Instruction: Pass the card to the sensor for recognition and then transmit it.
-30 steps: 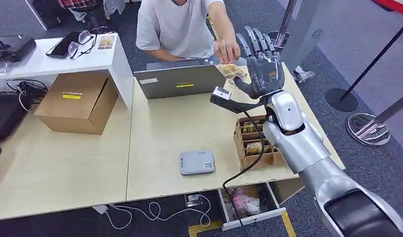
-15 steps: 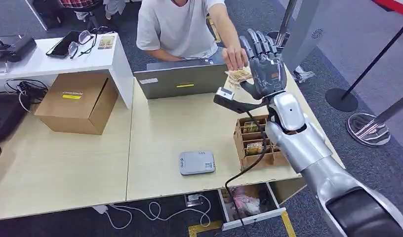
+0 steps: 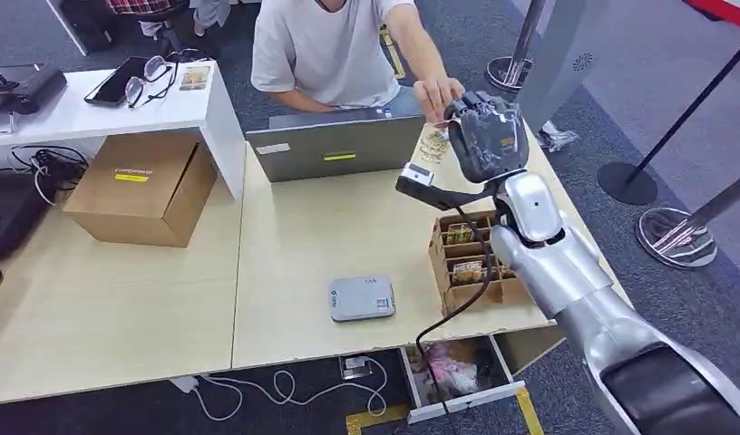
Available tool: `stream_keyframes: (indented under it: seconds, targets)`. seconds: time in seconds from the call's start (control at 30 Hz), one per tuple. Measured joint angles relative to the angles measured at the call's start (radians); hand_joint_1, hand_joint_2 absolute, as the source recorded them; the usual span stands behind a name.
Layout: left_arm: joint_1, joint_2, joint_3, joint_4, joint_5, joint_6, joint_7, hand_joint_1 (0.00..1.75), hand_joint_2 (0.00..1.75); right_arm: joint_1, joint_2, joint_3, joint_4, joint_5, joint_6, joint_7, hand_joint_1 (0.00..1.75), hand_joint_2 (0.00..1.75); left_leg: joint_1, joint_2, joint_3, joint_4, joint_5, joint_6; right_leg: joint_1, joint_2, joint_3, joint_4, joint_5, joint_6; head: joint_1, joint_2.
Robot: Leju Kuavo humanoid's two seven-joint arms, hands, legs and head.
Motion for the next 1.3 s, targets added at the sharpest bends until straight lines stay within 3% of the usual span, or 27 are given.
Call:
stream_keyframes:
  seconds: [0.53,0.7,0.9,1.1,1.3]
  targets:
    - [0.000,0.000,-0.003,0.000,0.000,0.000,0.000,0.00,0.00,0.000,-0.001,0.002,0.006,-0.004,-0.003,-0.001,1.75,1.75,0.000,0.000,0.000,0.000,0.000,0.000,0.000,0.000,0.000,0.000,0.000,0.000,0.000,0.000]
    - [0.016,-0.008,-0.004,0.000,0.018,0.059,-0.053,0.00,0.00,0.002,-0.014,0.008,0.006,-0.016,-0.006,0.003,1.75,1.75,0.000,0.000,0.000,0.000,0.000,0.000,0.000,0.000,0.000,0.000,0.000,0.000,0.000,0.000]
    - [0.027,-0.013,-0.004,0.000,0.019,0.063,-0.057,0.00,0.00,0.020,-0.029,0.012,-0.016,-0.058,-0.003,0.002,1.75,1.75,0.000,0.000,0.000,0.000,0.000,0.000,0.000,0.000,0.000,-0.001,0.000,0.000,0.000,0.000]
    - [0.030,-0.013,-0.004,0.000,0.040,0.061,-0.057,0.00,0.00,0.091,-0.032,-0.009,-0.151,-0.261,0.054,-0.039,1.75,1.75,0.000,0.000,0.000,0.000,0.000,0.000,0.000,0.000,0.000,0.000,0.000,0.000,0.000,0.000]
    - [0.033,-0.013,-0.004,0.000,0.055,0.056,-0.062,0.00,0.00,0.263,-0.032,-0.035,-0.387,-0.352,0.134,-0.005,1.75,1.75,0.001,-0.002,-0.001,0.000,-0.001,0.000,0.000,-0.001,0.000,0.000,-0.001,0.001,0.000,0.000]
